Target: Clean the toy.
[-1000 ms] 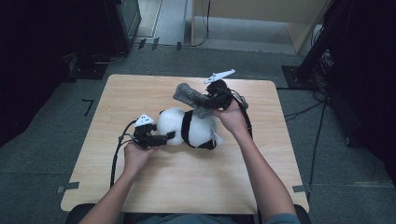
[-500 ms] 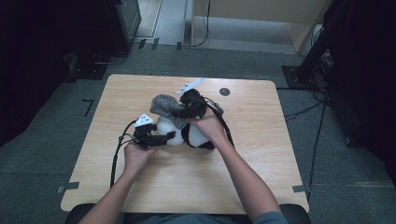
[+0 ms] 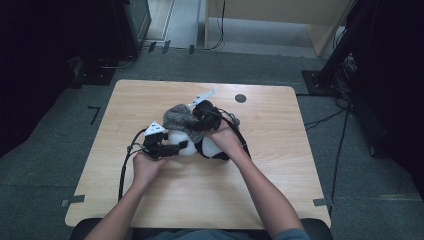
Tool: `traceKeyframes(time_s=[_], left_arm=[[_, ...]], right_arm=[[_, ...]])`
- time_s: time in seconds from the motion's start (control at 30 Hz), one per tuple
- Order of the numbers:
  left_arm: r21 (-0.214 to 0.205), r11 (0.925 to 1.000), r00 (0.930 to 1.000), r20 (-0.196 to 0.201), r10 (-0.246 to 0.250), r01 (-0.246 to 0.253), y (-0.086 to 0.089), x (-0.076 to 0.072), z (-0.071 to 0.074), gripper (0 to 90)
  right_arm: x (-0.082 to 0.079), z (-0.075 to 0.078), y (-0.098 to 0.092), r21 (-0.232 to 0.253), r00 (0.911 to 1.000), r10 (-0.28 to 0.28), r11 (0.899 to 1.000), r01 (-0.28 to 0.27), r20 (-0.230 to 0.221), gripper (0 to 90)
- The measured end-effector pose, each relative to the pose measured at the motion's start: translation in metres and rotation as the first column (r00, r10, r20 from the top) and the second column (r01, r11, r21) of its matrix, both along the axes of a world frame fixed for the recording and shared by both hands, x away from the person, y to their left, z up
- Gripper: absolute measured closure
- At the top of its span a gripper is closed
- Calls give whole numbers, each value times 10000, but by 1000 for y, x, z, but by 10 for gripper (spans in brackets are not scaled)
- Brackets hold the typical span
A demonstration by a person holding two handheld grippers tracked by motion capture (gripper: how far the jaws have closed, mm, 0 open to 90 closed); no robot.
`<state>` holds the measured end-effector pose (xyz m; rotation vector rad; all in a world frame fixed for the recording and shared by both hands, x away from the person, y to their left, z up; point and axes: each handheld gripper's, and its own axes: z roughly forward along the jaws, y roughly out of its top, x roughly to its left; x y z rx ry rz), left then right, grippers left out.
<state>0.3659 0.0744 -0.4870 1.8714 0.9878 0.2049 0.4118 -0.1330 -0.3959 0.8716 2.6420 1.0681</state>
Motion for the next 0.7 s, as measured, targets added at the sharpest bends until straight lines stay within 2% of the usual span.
traceKeyframes(time_s=[0.23,0.4,0.7], left_arm=[[2,10000,10000,27,-8,8,0,0,0,245],[0,10000,10000,30,-8,8,0,0,0,246],[5,10000,10000,9,-51,51,0,0,0,246]], right_arm=[[-1,4,-18,-166,9998,-184,9997,183,-78,760],[-3,7,-37,154,9991,-412,9990,414,-127,760],[-14,13,-72,512,9957,-924,9945,916,119,763]])
